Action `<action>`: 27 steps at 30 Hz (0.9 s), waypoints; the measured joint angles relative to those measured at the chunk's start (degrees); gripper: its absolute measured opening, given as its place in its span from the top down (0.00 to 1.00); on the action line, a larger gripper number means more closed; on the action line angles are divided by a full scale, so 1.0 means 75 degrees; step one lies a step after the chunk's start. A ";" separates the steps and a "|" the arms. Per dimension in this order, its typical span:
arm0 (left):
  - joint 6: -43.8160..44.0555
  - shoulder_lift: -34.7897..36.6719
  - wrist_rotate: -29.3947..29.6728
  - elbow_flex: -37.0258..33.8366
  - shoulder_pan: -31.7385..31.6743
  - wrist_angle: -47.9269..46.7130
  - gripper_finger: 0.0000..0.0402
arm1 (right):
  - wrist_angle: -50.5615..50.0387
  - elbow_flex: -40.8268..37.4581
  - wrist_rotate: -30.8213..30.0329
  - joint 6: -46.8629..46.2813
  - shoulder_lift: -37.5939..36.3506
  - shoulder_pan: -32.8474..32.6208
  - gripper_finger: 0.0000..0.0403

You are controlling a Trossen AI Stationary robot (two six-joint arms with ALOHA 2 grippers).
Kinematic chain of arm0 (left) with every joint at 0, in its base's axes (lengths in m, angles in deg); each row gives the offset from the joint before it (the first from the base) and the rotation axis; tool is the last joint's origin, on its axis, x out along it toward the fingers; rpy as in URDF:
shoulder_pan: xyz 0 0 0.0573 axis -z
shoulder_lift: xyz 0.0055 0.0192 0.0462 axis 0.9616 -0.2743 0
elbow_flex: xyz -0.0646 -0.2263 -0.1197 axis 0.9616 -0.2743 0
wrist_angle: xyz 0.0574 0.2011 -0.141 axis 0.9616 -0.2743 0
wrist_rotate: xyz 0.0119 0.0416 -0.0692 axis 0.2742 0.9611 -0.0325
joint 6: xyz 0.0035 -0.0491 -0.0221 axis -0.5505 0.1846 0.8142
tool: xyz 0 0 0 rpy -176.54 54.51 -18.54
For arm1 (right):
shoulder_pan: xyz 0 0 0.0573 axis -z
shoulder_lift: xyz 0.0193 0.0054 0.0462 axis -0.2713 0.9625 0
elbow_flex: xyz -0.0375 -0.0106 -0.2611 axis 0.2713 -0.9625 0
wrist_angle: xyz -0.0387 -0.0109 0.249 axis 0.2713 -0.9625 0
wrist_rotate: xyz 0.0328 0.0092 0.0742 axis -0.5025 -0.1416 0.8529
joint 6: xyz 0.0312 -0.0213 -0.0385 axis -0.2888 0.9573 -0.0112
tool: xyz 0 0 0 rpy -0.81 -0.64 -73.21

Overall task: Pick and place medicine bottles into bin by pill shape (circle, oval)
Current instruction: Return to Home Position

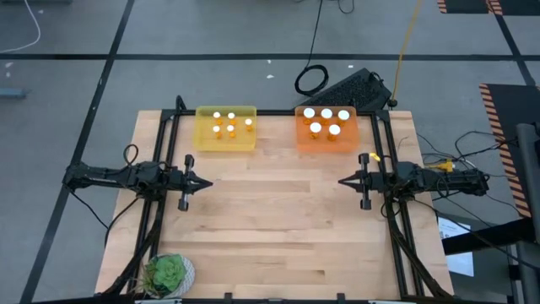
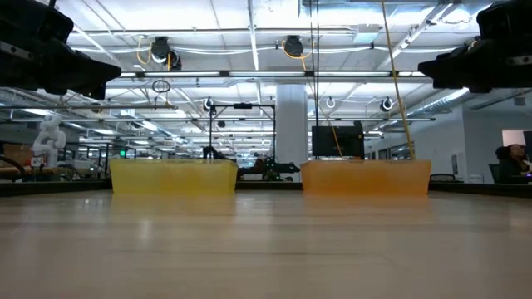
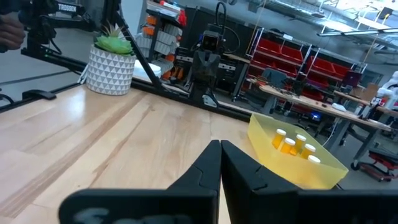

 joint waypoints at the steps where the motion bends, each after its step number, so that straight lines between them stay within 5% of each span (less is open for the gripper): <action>1: -0.0006 -0.0003 -0.0003 0.0000 0.0000 -0.0003 0.98 | 0.0069 0.0000 -0.0005 0.0000 0.0000 -0.0003 0.99; 27: 0.0184 -0.0009 0.0000 -0.0009 0.0000 0.0000 0.98 | 0.0752 0.0000 0.0003 -0.0746 0.0000 -0.0002 0.99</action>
